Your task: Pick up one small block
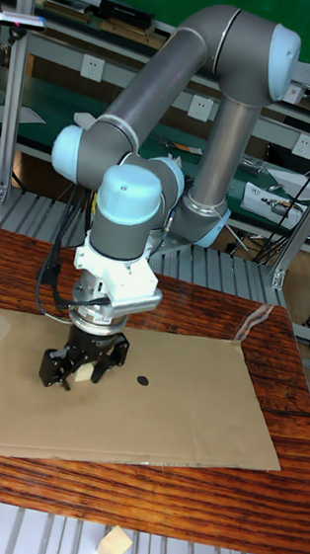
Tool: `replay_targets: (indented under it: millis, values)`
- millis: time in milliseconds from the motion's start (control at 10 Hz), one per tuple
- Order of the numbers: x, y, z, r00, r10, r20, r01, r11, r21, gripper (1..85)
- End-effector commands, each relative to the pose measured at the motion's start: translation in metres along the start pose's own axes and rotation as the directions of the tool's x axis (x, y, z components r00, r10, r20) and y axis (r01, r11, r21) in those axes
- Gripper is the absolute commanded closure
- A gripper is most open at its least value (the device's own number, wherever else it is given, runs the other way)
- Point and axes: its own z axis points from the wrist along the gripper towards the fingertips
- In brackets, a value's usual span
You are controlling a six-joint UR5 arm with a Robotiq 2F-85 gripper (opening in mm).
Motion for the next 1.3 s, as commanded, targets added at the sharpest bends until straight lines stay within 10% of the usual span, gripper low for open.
replay_targets:
  millis: [0, 300, 1000, 1200]
  values:
    - [0.004, 0.028, -0.042, 0.995, 0.095, -0.025, -0.096, 0.995, -0.041, 84.7]
    - [-0.015, 0.066, -0.078, 0.978, 0.21, -0.014, -0.21, 0.971, -0.115, 84.7]
    - [-0.022, 0.038, -0.073, 0.958, 0.285, 0.019, -0.285, 0.958, 0.011, 84.7]
    - [-0.022, 0.039, -0.069, 0.959, 0.284, 0.025, -0.283, 0.959, -0.026, 84.7]
